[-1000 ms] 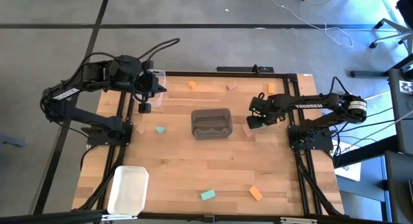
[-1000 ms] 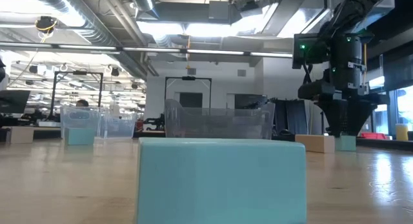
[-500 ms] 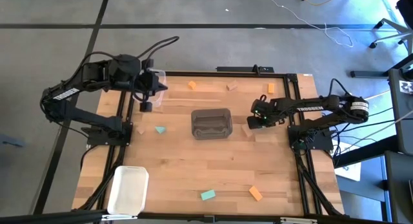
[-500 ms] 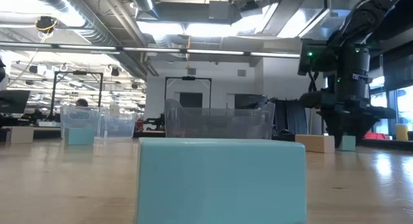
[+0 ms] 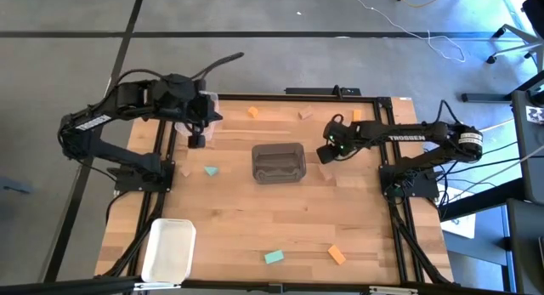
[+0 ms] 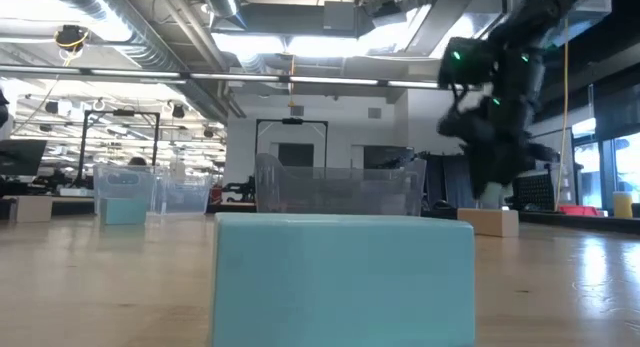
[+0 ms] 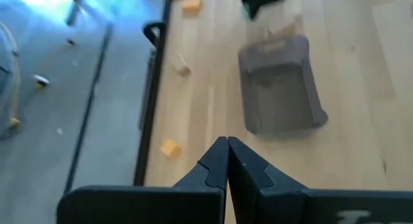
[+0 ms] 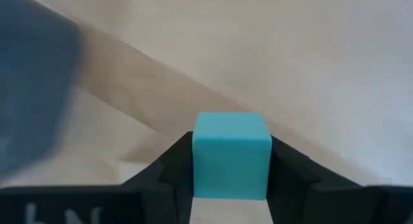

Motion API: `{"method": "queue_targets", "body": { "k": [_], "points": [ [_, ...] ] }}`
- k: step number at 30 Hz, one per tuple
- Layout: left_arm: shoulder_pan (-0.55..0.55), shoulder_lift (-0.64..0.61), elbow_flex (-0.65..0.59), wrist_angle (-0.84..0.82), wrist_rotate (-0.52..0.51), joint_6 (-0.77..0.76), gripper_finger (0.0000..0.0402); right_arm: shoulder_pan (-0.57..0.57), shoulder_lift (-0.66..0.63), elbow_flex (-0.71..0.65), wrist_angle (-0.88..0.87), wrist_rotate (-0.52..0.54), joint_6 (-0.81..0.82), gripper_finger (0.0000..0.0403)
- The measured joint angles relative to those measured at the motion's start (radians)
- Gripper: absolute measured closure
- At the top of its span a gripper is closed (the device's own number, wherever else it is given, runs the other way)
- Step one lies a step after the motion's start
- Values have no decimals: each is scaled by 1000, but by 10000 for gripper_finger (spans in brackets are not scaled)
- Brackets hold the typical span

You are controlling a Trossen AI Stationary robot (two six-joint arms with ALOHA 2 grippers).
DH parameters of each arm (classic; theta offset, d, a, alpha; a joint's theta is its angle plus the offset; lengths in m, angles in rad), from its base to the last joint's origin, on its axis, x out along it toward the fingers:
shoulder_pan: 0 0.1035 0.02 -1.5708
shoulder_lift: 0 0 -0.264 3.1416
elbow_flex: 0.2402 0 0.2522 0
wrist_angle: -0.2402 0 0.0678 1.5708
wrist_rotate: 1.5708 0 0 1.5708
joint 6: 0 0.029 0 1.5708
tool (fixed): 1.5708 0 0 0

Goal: Sort & place blocks by color
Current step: Put the top right light blue block into the black transparent bin

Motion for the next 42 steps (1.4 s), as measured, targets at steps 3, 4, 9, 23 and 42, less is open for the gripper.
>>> {"method": "queue_targets", "body": {
  "k": [3, 4, 9, 23, 42],
  "points": [
    [0, 22, 14, -44, 16, -17, 401, 0, 0, 70, -61, 4, -82, 266],
    [0, 30, 21, -40, 17, -26, 401, 0, 0, 102, -77, 4, -111, 266],
    [0, 47, 48, -79, 44, -61, 401, 1, -1, 253, -130, -7, -288, 266],
    [0, 49, 45, -96, 122, -156, 401, 81, 146, 448, 50, -219, -602, 266],
    [0, 49, 45, -100, 122, -163, 401, 134, 506, 452, 129, -203, -760, 266]
  ]
}}
